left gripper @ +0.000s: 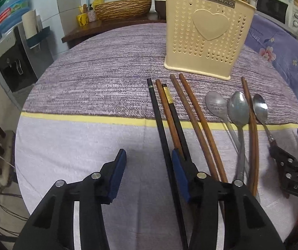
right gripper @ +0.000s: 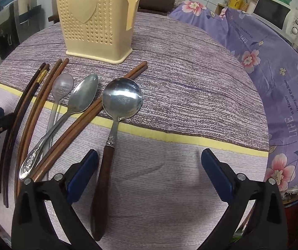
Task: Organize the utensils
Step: 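Move both tools down toward the row of chopsticks and spoons, then grasp the black chopstick with the left tool while the right tool grasps the steel ladle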
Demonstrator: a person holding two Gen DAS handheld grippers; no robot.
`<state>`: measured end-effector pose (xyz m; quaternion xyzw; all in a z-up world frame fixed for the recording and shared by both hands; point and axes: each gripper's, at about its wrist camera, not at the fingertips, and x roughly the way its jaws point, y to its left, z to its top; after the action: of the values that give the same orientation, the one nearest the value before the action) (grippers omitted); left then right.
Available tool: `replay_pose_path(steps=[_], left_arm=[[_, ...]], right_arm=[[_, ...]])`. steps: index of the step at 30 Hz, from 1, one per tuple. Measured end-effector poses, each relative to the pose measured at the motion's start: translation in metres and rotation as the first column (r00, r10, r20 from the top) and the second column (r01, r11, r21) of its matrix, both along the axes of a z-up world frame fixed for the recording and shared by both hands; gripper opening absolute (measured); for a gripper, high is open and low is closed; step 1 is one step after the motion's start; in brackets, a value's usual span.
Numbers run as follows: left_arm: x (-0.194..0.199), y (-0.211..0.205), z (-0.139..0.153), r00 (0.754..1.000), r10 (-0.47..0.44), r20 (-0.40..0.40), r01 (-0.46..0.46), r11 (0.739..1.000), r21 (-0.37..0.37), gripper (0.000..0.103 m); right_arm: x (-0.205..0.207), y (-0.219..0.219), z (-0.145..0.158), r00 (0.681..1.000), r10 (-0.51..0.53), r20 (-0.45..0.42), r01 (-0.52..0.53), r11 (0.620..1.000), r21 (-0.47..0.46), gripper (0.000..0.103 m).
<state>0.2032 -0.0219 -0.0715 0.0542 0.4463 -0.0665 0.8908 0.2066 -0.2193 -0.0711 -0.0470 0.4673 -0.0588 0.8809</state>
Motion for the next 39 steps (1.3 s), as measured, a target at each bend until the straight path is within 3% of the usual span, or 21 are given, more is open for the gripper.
replay_pose_path(steps=[7, 11, 15, 22, 25, 29, 39], left_arm=[[0.042, 0.007, 0.003, 0.999, 0.013, -0.032, -0.013, 1.0, 0.002, 0.045], [0.058, 0.003, 0.004, 0.999, 0.009, -0.044, -0.009, 1.0, 0.01, 0.04], [0.064, -0.004, 0.005, 0.999, 0.003, -0.048, -0.002, 1.0, 0.015, 0.027], [0.071, -0.011, 0.005, 0.999, -0.002, -0.048, 0.004, 0.999, 0.031, 0.016], [0.072, -0.011, 0.005, 0.999, -0.002, -0.05, 0.003, 0.999, 0.035, 0.014], [0.075, -0.014, 0.005, 0.999, 0.003, -0.052, -0.001, 0.999, 0.039, 0.01], [0.076, -0.016, 0.004, 0.999, 0.01, -0.045, -0.007, 0.998, 0.057, 0.009]], right_arm=[[0.012, -0.009, 0.002, 1.0, 0.025, 0.006, -0.025, 0.998, 0.06, 0.098], [0.026, -0.005, 0.001, 0.999, 0.034, -0.011, -0.034, 0.998, 0.053, 0.097], [0.038, -0.001, -0.001, 0.999, 0.043, -0.026, -0.04, 0.993, 0.107, 0.087], [0.059, 0.003, -0.001, 0.999, 0.037, -0.022, -0.034, 0.987, 0.156, 0.077], [0.063, 0.002, 0.001, 0.999, 0.037, -0.018, -0.034, 0.987, 0.157, 0.068], [0.062, -0.001, 0.004, 0.999, 0.044, -0.01, -0.042, 0.987, 0.158, 0.048], [0.058, -0.002, 0.005, 0.998, 0.06, 0.004, -0.06, 0.985, 0.164, 0.048]])
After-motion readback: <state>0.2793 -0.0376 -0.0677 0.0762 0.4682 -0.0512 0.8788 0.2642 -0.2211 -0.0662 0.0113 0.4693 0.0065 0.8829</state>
